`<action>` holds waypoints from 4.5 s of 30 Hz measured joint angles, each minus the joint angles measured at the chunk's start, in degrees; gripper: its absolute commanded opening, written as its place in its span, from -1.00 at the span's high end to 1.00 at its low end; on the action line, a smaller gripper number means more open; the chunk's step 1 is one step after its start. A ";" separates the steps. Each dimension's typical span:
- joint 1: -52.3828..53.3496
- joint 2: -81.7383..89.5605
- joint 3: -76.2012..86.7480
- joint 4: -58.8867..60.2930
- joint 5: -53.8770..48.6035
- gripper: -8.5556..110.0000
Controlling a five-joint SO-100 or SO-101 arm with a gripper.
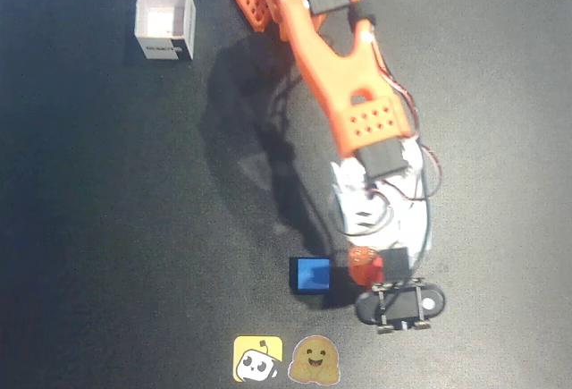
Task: Put the red cube on top of the blue cube.
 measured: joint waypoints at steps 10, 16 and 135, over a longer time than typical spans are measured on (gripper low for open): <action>5.71 5.36 0.00 7.91 -3.16 0.75; 8.96 5.45 1.32 9.40 -4.92 0.75; 10.20 -0.53 5.80 -0.18 -4.31 0.48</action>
